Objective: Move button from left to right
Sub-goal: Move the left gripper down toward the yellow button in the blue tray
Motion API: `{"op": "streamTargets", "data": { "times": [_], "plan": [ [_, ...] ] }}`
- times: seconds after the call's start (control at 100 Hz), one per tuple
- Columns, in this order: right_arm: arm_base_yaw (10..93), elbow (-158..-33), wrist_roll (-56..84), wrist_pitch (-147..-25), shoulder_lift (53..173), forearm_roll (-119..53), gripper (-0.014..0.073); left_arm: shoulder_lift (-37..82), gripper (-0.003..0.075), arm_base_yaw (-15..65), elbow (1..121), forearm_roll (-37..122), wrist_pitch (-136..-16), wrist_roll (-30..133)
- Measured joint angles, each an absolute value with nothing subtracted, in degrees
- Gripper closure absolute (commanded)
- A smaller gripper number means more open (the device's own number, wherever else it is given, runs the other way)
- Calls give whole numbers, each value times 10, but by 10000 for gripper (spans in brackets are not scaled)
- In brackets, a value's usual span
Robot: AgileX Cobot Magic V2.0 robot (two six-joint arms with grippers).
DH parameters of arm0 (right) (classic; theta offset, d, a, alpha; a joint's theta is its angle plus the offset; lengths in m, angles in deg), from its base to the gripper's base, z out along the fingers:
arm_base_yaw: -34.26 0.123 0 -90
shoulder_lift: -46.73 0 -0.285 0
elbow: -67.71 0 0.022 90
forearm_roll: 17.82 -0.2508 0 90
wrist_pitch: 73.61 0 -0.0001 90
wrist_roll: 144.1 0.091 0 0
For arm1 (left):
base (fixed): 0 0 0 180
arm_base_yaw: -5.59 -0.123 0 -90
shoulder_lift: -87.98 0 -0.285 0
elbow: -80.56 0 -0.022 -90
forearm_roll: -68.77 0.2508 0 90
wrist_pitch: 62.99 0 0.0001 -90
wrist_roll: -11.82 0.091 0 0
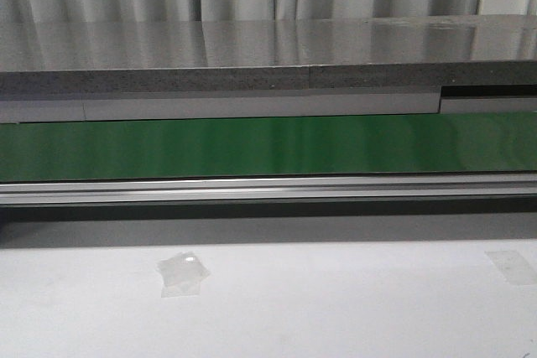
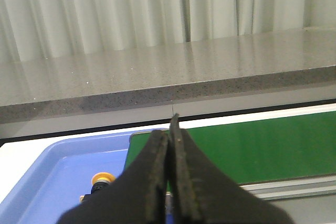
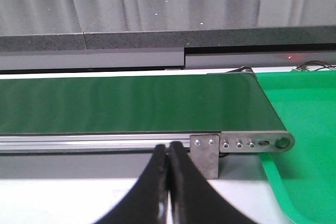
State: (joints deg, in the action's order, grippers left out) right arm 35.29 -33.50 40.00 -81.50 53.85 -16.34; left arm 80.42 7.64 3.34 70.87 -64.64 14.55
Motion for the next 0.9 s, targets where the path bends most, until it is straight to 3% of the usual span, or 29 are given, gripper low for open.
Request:
{"op": "streamTargets", "data": {
  "times": [0.59,0.9],
  "plan": [
    [353,-335,400,-815,539,-163,662,804,740,76,34,701,-630,145],
    [353,-335,400,-815,539,-163,662,766,740,76,146,697,-797,145]
  ]
}}
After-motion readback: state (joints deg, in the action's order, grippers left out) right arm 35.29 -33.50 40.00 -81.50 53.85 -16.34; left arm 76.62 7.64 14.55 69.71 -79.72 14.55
